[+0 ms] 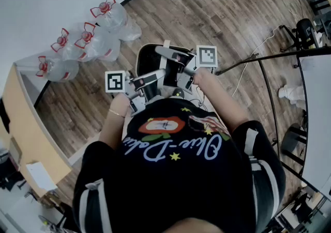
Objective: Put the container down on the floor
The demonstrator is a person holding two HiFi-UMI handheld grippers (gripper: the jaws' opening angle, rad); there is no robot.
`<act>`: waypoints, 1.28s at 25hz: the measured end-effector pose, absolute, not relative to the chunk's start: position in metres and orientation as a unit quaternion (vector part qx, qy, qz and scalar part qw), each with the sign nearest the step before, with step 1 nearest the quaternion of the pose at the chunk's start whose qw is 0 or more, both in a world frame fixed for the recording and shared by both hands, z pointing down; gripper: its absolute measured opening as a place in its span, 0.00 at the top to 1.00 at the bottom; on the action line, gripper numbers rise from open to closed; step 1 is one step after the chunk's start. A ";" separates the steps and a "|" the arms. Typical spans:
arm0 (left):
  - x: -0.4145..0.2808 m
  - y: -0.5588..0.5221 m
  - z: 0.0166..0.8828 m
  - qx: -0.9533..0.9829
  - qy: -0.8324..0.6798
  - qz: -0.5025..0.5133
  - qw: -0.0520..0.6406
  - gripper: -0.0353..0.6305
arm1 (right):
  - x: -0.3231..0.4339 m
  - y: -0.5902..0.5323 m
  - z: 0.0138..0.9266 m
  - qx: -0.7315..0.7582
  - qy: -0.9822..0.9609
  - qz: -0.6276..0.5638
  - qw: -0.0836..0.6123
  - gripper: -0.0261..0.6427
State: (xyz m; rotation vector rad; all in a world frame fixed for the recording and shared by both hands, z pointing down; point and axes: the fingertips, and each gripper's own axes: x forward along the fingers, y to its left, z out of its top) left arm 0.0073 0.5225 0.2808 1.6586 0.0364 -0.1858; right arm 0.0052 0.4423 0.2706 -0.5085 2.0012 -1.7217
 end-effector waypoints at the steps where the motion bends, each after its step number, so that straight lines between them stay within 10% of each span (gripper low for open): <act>1: 0.008 0.523 0.281 0.735 0.016 -0.082 0.672 0.86 | 0.006 0.443 0.271 -0.185 0.725 -0.624 0.224 0.93; 32: 0.060 0.530 0.287 0.738 -0.025 -0.086 0.669 0.86 | 0.054 0.450 0.277 -0.168 0.730 -0.631 0.201 0.93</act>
